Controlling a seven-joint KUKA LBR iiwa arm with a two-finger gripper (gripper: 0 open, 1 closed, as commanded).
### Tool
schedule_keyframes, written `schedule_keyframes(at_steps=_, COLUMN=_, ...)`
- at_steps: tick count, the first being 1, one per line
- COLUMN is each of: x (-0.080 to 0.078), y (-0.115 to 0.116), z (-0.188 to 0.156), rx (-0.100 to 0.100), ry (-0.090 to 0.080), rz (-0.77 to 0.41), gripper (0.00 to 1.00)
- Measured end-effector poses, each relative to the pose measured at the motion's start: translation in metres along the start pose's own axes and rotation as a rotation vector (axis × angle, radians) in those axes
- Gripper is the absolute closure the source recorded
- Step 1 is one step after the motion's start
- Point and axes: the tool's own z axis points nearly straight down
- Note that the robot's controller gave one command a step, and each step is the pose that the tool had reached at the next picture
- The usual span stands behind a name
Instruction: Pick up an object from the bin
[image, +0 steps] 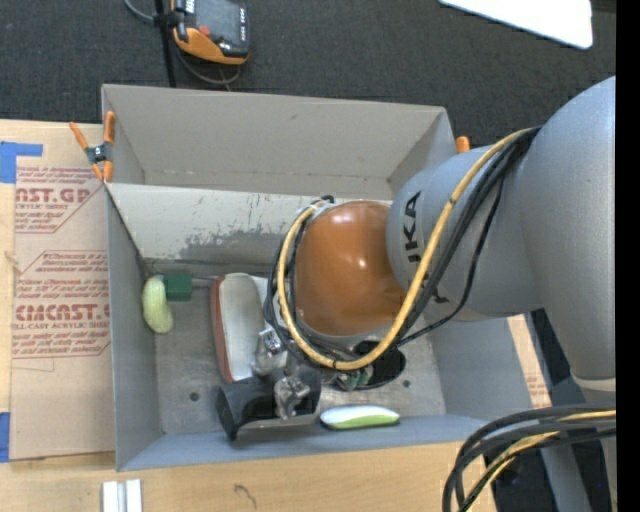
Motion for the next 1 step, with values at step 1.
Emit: schedule_keyframes(at_steps=1, x=0.002, y=-0.0005, z=-0.0063, rx=-0.001, ry=0.008, rz=0.0, gripper=1.0)
